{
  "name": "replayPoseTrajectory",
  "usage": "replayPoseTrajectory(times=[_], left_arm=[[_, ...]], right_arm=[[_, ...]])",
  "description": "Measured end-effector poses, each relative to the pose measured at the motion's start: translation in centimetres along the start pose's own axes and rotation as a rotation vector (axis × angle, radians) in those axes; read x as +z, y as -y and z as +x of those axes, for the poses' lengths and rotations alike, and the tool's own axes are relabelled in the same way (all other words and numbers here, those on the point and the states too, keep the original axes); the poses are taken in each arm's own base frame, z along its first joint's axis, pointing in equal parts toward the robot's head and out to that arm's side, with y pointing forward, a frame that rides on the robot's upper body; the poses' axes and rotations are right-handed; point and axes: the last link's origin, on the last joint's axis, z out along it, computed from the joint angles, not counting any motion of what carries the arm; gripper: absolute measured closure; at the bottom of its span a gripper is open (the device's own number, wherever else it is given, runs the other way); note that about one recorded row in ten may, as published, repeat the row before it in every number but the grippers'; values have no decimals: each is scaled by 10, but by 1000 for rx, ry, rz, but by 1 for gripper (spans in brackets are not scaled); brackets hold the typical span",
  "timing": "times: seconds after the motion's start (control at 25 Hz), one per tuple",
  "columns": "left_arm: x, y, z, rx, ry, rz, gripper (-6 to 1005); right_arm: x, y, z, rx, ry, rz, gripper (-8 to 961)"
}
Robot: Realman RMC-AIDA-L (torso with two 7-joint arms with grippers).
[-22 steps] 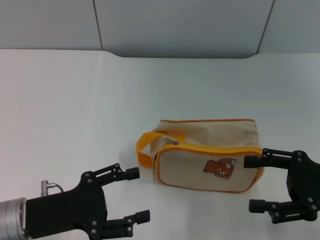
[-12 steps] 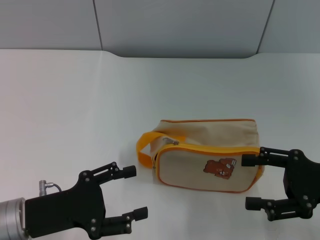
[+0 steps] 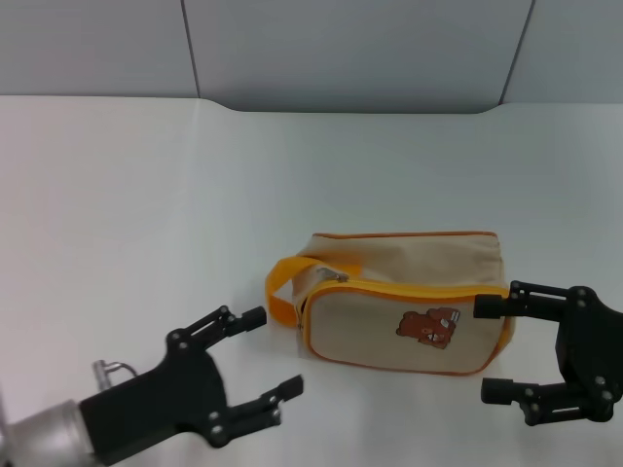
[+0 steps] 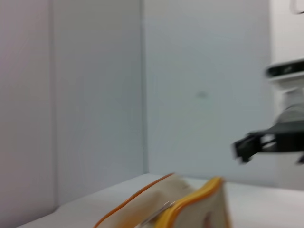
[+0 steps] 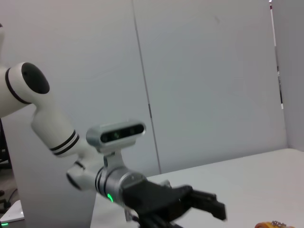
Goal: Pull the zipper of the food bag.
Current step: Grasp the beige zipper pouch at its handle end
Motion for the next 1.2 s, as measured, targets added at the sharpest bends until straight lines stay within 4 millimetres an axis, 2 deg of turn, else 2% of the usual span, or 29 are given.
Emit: replayPoseTrajectory(times=[0.04, 0.12, 0.16, 0.44, 1.08, 1.2], left_arm=[[10, -3, -8, 9, 15, 50, 240], [13, -4, -10, 11, 22, 64, 246], [23, -6, -15, 16, 35, 99, 249], [43, -5, -22, 13, 65, 191, 268], [67, 4, -23, -43, 101, 256, 313], [69, 5, -23, -40, 104, 253, 400]], right_arm=[[-1, 0, -1, -4, 6, 5, 127], [-1, 0, -1, -5, 8, 7, 128], [-1, 0, -1, -6, 12, 6, 129], [-1, -1, -2, -6, 20, 2, 134], [-1, -1, -2, -14, 30, 15, 145], [-1, -2, -1, -21, 35, 21, 148]])
